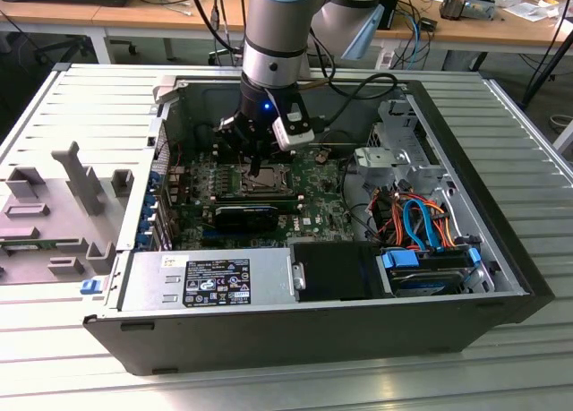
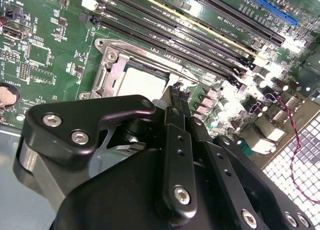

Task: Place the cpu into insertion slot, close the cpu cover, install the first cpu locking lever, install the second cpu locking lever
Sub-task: 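Install the first cpu locking lever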

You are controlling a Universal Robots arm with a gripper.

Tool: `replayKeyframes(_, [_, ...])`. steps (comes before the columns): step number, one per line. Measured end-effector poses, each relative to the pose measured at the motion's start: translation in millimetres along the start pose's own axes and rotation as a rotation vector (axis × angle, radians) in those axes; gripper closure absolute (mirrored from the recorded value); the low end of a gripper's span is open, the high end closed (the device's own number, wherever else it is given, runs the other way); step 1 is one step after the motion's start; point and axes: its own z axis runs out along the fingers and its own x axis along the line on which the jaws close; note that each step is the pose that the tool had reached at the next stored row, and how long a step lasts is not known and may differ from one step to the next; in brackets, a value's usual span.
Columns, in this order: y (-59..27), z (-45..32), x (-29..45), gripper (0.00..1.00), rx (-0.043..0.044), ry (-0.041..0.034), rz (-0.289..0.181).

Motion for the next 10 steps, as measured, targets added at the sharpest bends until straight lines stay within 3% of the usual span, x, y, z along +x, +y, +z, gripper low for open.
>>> replayKeyframes(10, [0.0,0.0,0.0,0.89,0.0017,-0.0004,-0.015])
